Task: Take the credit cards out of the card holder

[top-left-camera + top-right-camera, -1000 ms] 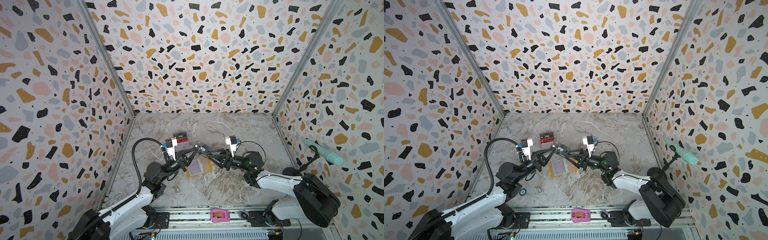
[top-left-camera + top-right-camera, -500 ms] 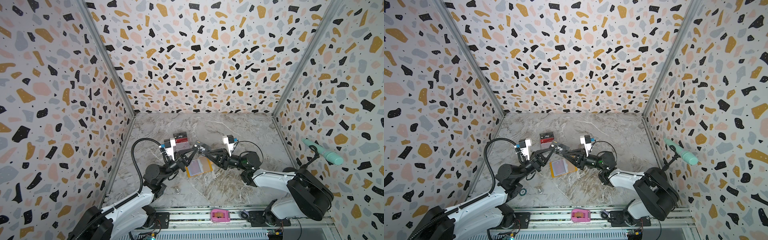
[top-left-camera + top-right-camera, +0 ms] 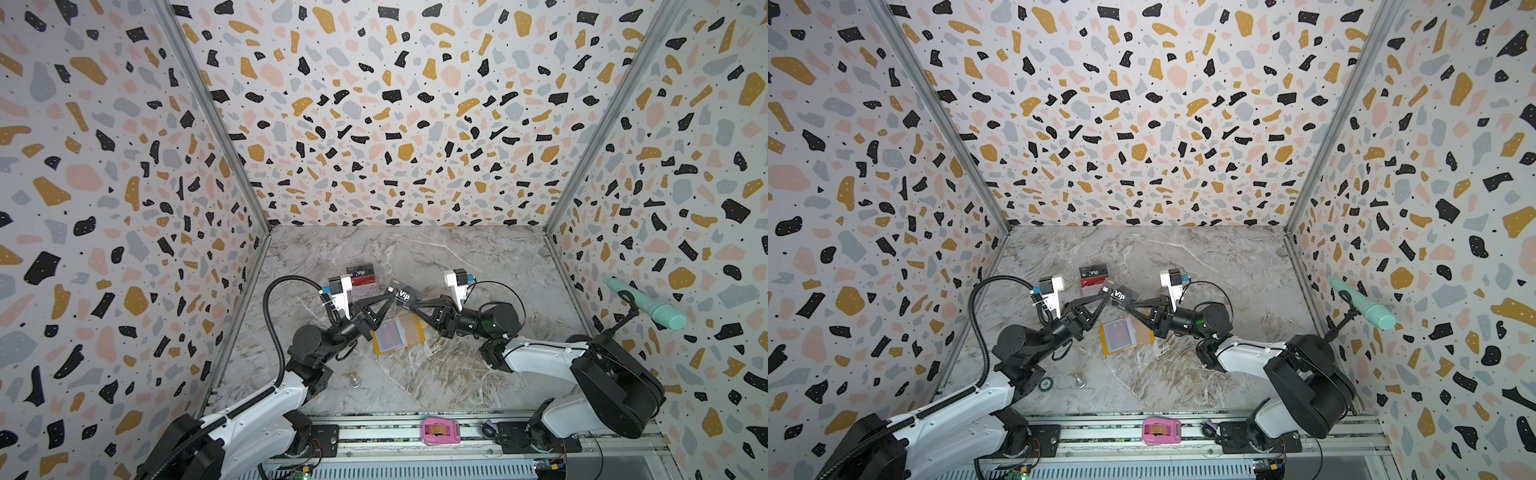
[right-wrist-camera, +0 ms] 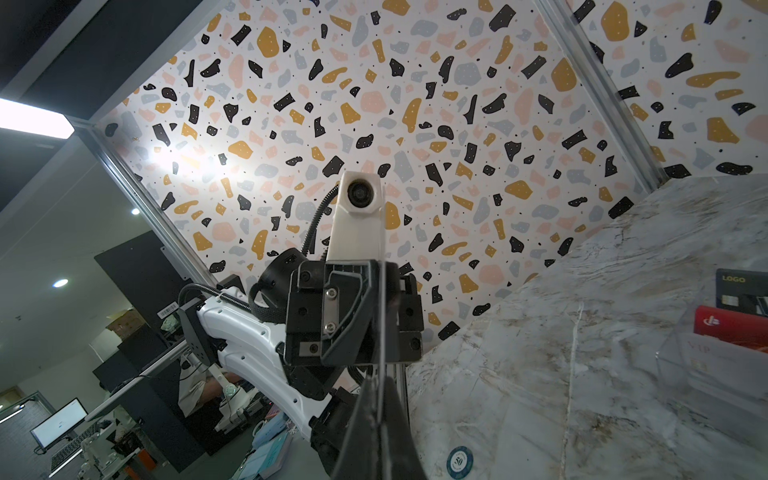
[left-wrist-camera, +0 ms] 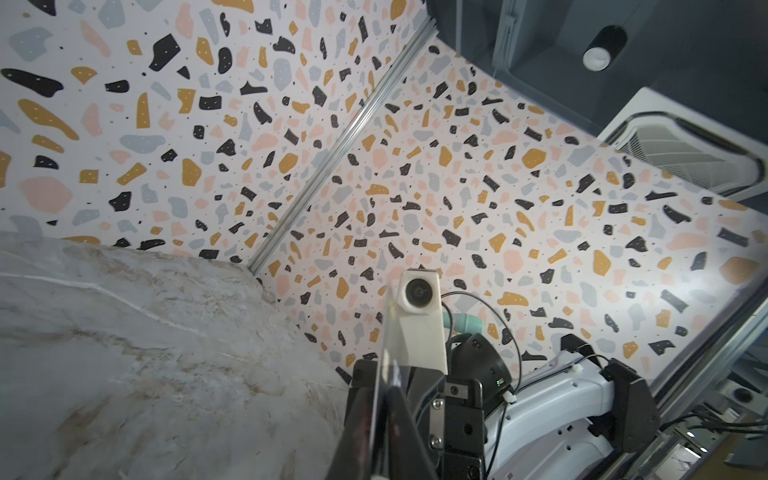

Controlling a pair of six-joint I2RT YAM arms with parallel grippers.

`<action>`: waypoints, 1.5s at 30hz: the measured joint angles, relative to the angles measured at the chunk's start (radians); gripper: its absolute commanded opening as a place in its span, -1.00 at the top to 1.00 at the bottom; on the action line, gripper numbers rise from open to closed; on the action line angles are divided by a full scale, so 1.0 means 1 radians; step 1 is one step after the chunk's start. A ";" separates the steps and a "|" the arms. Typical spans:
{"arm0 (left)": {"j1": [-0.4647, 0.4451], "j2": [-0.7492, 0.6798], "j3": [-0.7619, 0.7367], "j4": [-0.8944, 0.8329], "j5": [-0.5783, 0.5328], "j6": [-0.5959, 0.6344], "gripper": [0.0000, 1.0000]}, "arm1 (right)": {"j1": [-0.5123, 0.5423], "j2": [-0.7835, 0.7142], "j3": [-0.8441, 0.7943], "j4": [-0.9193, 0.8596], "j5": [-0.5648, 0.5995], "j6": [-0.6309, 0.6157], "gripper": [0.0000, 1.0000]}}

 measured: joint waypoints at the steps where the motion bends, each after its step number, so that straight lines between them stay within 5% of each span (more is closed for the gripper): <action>1: 0.000 -0.003 0.014 -0.048 -0.005 0.014 0.15 | -0.005 -0.003 0.000 -0.003 0.000 -0.001 1.00; 4: 0.006 -0.015 0.058 -0.212 -0.009 0.079 -0.15 | -0.027 -0.024 -0.006 -0.038 -0.005 -0.010 1.00; 7: 0.016 -0.034 0.108 -0.383 -0.008 0.152 -0.20 | -0.058 -0.066 -0.012 -0.111 -0.027 -0.041 1.00; 20: 0.051 -0.048 0.477 -1.158 0.010 0.643 -0.19 | -0.108 -0.296 0.119 -0.962 -0.126 -0.553 1.00; 25: 0.052 0.027 0.654 -1.403 0.018 0.849 -0.20 | -0.105 -0.297 0.163 -1.167 -0.165 -0.695 1.00; 28: 0.052 0.088 0.758 -1.537 0.045 0.966 -0.01 | -0.094 -0.297 0.179 -1.258 -0.179 -0.760 1.00; 45: 0.032 0.227 0.915 -1.801 0.216 1.207 0.12 | -0.026 -0.196 0.421 -1.614 -0.247 -1.058 1.00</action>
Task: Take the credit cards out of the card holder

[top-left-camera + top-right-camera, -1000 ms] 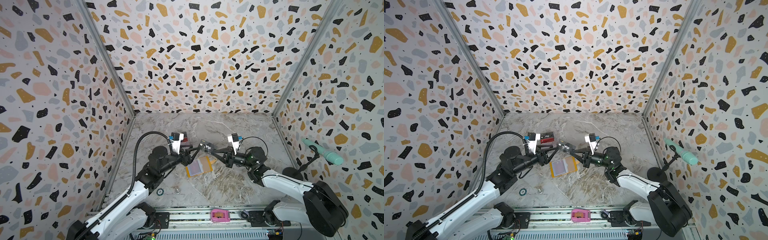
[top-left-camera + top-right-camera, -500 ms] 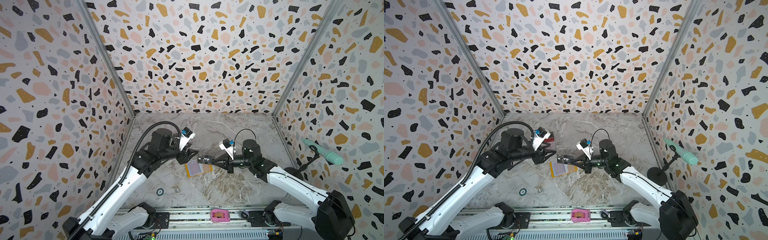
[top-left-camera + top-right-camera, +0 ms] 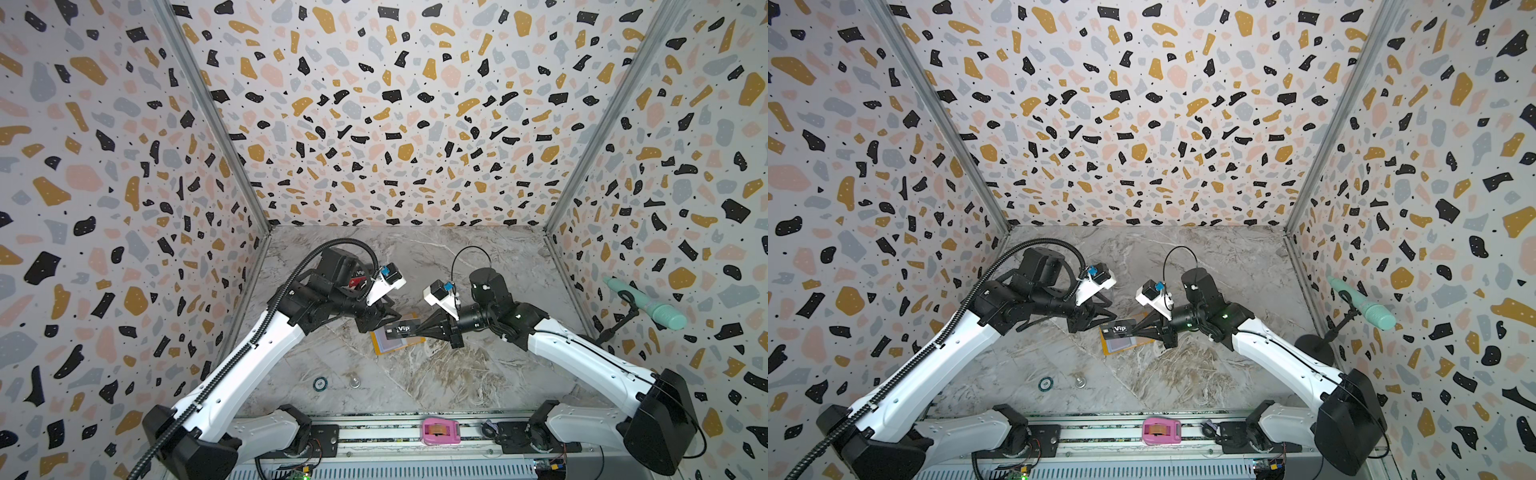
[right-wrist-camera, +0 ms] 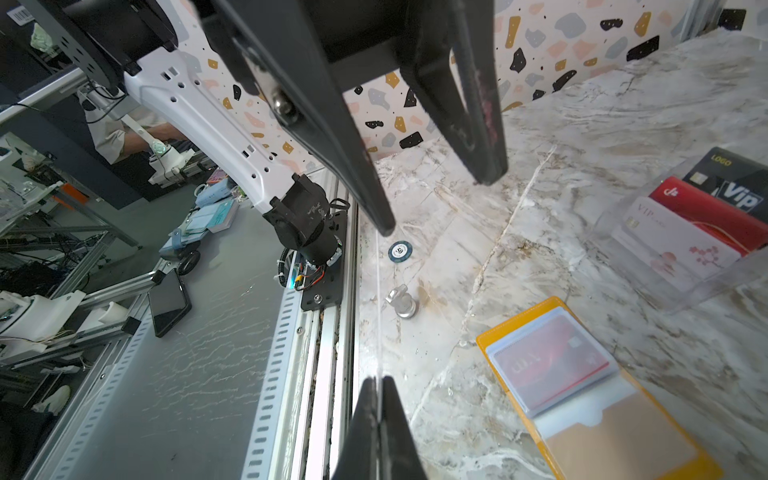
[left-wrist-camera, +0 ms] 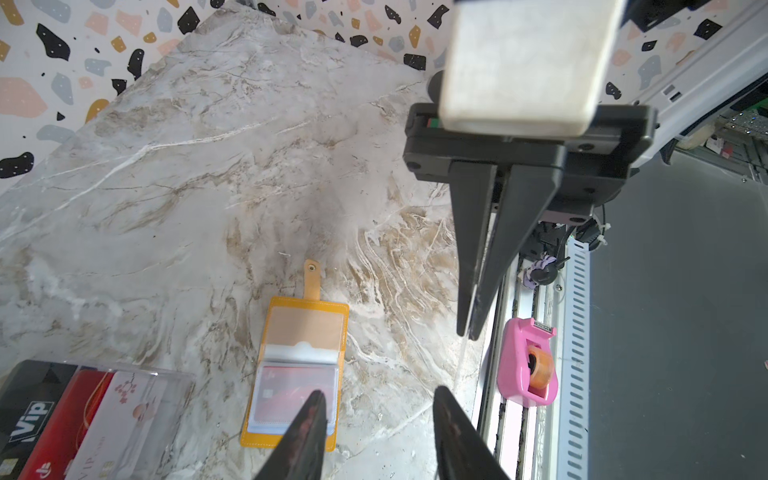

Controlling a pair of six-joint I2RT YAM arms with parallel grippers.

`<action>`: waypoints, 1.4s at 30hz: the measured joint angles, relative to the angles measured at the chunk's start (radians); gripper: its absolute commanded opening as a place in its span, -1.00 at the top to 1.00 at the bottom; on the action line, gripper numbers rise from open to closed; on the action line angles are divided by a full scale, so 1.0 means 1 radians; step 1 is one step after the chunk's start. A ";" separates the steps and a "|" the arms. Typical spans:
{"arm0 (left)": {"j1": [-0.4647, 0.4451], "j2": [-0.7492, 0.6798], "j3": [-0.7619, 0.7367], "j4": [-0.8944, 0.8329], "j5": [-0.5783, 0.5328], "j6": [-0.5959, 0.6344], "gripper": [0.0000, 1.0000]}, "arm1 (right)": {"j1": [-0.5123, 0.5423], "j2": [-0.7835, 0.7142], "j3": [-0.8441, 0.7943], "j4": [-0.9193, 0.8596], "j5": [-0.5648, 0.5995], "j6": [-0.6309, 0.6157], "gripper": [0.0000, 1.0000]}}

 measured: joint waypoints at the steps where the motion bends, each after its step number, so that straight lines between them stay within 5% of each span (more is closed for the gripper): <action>1: 0.000 -0.001 0.000 -0.003 0.003 0.003 0.12 | 0.002 0.007 0.011 -0.016 -0.002 -0.015 1.00; 24: -0.003 -0.004 -0.007 -0.031 0.070 0.023 0.33 | 0.007 0.018 0.034 -0.058 0.008 -0.098 1.00; 42: -0.007 0.014 -0.037 -0.038 0.094 0.016 0.85 | 0.008 0.018 0.034 -0.055 0.023 -0.112 1.00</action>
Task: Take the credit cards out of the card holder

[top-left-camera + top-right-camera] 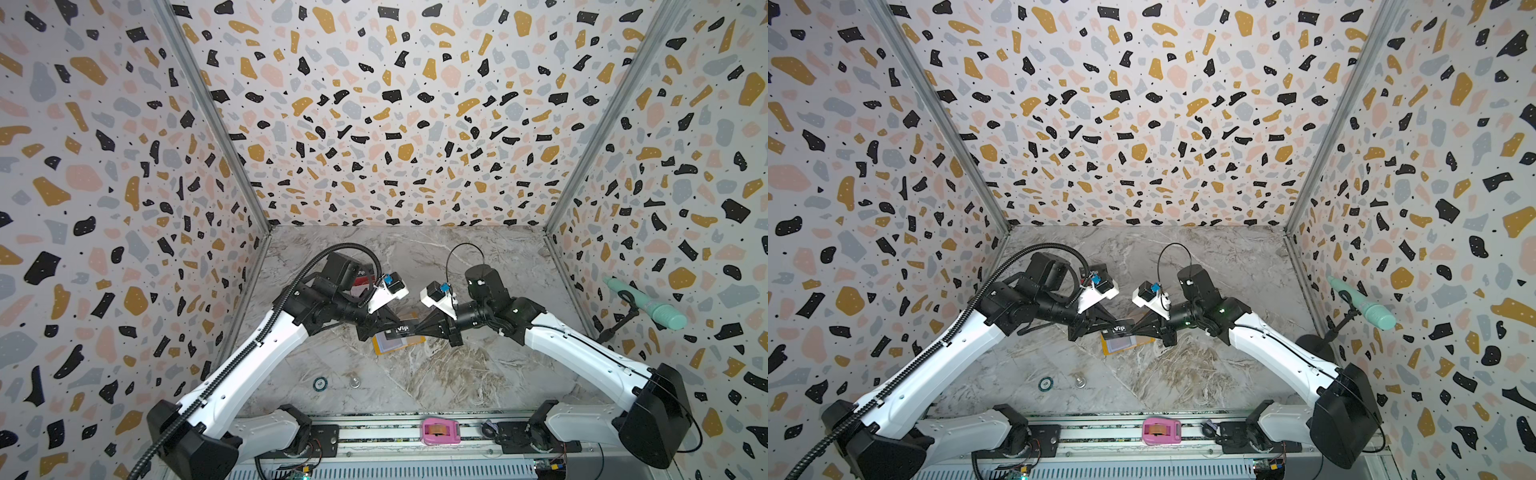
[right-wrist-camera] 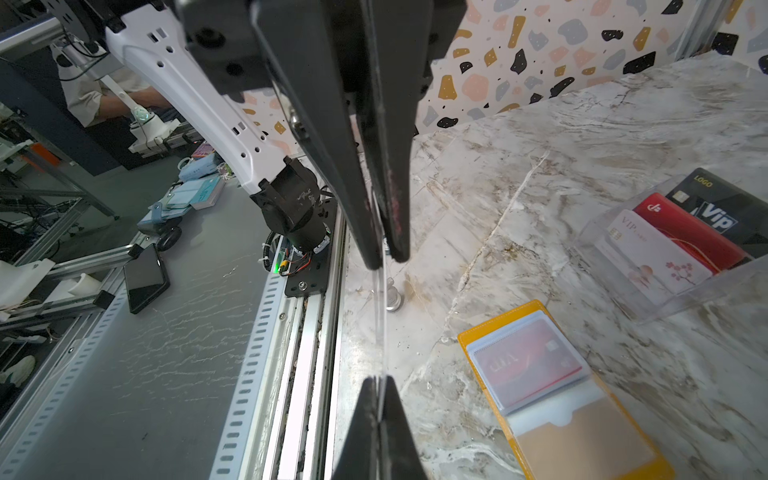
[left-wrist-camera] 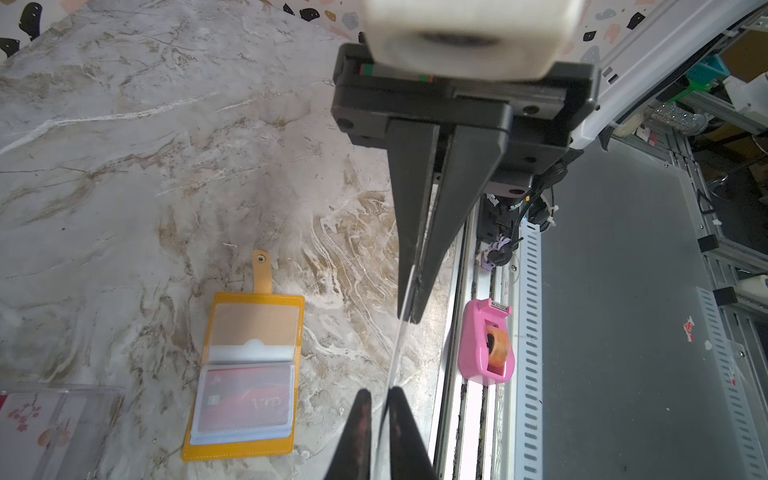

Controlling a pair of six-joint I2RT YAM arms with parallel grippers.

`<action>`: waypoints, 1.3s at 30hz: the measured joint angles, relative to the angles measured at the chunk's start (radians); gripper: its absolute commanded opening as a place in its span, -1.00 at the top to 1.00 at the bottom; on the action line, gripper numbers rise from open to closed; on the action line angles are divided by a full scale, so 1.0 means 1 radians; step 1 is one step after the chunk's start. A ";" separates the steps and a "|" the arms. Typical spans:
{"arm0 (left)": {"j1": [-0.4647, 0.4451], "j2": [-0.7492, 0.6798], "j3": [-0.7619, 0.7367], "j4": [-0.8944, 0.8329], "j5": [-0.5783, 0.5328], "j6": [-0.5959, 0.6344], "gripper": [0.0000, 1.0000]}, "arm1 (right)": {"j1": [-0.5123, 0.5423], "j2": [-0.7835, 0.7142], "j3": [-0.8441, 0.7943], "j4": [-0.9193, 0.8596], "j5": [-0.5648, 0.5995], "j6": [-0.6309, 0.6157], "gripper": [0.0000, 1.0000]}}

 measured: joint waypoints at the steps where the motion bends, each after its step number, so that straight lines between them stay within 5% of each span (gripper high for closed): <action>1: 0.000 0.000 0.000 0.000 0.000 -0.001 0.88 | 0.000 0.000 0.000 0.000 0.005 0.000 1.00; 4: -0.002 0.000 0.000 0.001 -0.001 -0.009 0.98 | -0.001 0.000 0.000 0.003 0.021 0.000 0.99; 9: -0.002 -0.005 -0.009 0.031 -0.018 -0.032 1.00 | -0.005 -0.013 -0.005 0.036 0.054 0.016 0.19; 19: 0.009 -0.027 -0.085 0.175 -0.196 -0.092 1.00 | -0.056 -0.127 -0.109 0.136 0.230 0.110 -0.45; 28: 0.148 0.042 -0.091 0.286 -0.276 -0.021 1.00 | -0.068 -0.198 -0.219 0.200 0.447 0.200 -0.83; 39: 0.288 0.203 -0.071 0.298 -0.214 0.332 1.00 | -0.072 -0.220 -0.279 0.241 0.615 0.240 -0.92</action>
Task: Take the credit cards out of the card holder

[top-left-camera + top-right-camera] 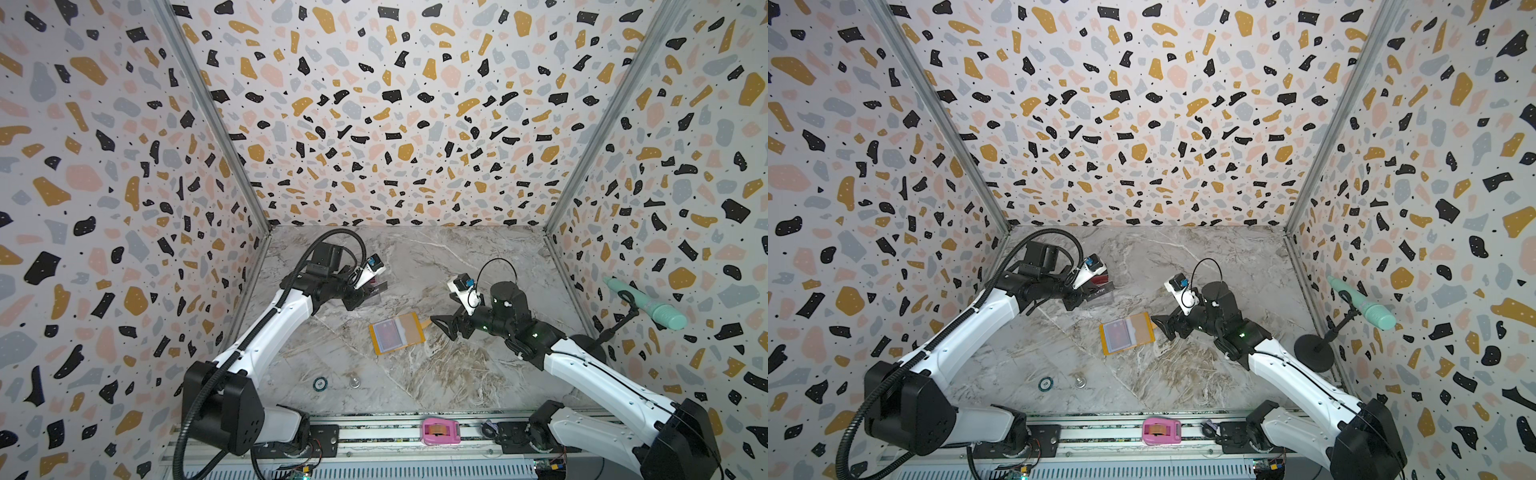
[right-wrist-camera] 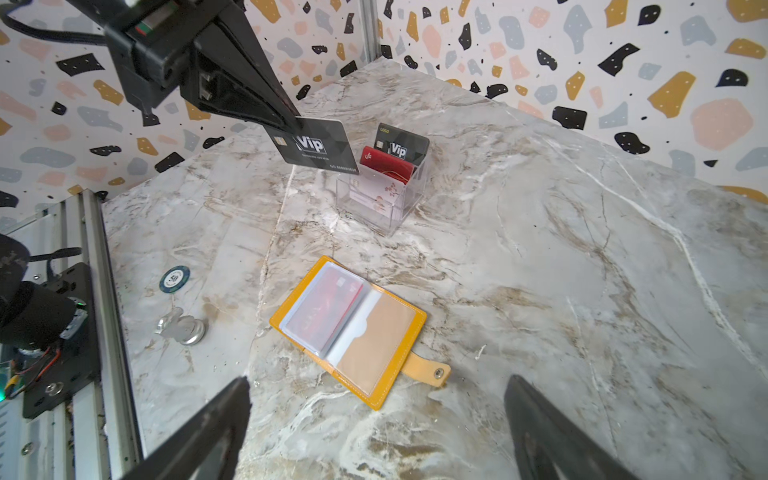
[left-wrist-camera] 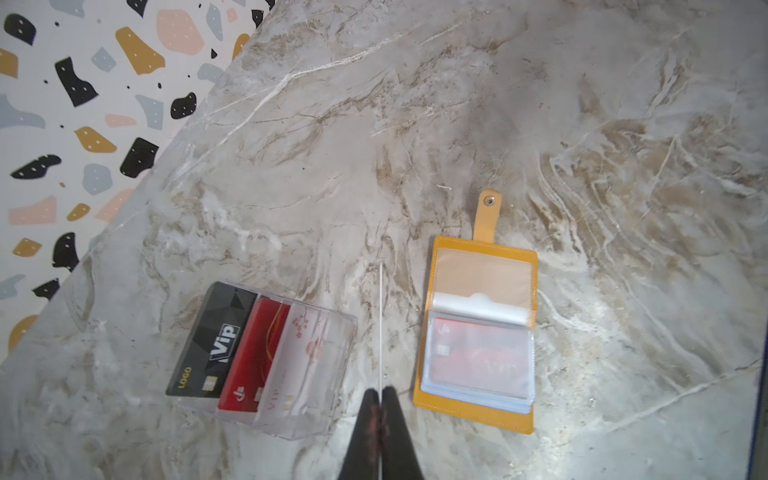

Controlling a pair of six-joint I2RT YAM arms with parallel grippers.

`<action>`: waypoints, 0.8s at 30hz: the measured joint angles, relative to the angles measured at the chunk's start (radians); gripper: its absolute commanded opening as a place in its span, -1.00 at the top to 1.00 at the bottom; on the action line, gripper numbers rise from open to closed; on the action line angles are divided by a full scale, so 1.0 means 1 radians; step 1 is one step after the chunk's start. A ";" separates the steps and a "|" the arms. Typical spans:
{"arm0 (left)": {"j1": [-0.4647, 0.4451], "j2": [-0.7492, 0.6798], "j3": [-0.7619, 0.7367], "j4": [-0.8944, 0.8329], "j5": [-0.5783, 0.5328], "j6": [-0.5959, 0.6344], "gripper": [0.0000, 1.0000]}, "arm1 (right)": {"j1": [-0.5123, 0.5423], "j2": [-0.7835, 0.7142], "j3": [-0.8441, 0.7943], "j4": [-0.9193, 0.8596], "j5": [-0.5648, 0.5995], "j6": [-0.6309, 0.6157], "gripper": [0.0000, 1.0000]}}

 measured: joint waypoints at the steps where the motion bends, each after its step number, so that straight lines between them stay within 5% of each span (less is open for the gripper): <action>1: 0.008 0.011 0.010 -0.004 0.006 0.033 1.00 | 0.000 -0.004 -0.007 0.003 0.006 0.003 -0.92; 9: 0.074 0.185 0.182 -0.105 0.057 0.312 1.00 | -0.002 -0.047 -0.058 0.019 0.058 0.026 -0.93; 24: 0.147 0.386 0.294 -0.090 0.072 0.481 1.00 | -0.002 -0.097 -0.079 0.025 0.105 0.043 -0.94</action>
